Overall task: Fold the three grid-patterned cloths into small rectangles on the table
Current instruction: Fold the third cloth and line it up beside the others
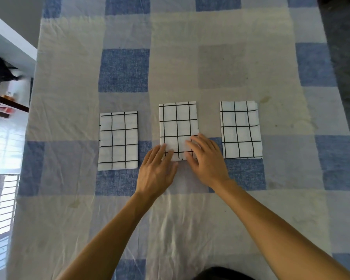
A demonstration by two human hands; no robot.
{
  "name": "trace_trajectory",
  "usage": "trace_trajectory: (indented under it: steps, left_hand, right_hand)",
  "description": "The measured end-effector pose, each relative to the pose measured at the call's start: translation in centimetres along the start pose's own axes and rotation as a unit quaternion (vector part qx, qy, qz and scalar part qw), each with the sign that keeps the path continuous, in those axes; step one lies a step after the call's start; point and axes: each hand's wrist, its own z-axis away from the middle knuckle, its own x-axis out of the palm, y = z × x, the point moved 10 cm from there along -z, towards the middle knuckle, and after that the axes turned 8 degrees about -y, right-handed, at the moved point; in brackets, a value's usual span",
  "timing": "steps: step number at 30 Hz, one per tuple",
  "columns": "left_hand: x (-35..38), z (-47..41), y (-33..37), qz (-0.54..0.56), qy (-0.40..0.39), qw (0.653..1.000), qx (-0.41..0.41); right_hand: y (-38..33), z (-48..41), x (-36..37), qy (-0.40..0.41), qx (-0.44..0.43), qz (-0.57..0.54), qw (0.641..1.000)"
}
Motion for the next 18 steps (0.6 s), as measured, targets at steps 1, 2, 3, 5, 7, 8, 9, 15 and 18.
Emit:
trace_trajectory:
  steps: [1,2,3,5,7,8,9,15,18]
  left_hand:
    - [-0.5,0.0,-0.2,0.008,0.003,1.0,-0.011]
    - [-1.0,-0.1,-0.5,0.013,0.01,1.0,-0.019]
    - [-1.5,-0.3,-1.0,0.015,0.015,0.999,-0.026]
    - [-2.5,-0.6,-2.7,0.027,0.032,0.998,-0.05]
    - [-3.8,-0.6,-5.3,0.045,0.06,0.993,-0.093]
    - [-4.3,-0.4,-6.8,0.056,0.071,0.988,-0.124]
    - [-4.8,0.0,-8.8,0.069,0.079,0.982,-0.159]
    - [-6.2,2.2,-17.0,0.112,0.07,0.939,-0.318]
    - [-6.1,3.1,-17.4,0.087,0.033,0.959,-0.266]
  right_hand:
    - [0.1,-0.6,-0.2,-0.006,0.018,-0.011,1.0]
    - [0.0,-1.2,-0.4,-0.015,0.029,-0.017,0.999]
    - [-0.2,-1.9,-0.4,-0.025,0.035,-0.019,0.999]
    - [-1.0,-3.3,-0.2,-0.044,0.032,-0.012,0.998]
    - [-1.3,-5.0,0.5,-0.077,0.05,-0.007,0.996]
    - [-1.1,-5.7,1.0,-0.096,0.069,0.0,0.993]
    - [-1.0,-6.6,1.7,-0.116,0.09,0.012,0.989]
    - [-2.7,-8.3,0.8,-0.023,0.098,0.002,0.995]
    - [-7.2,-10.4,0.7,0.014,0.006,-0.006,1.0]
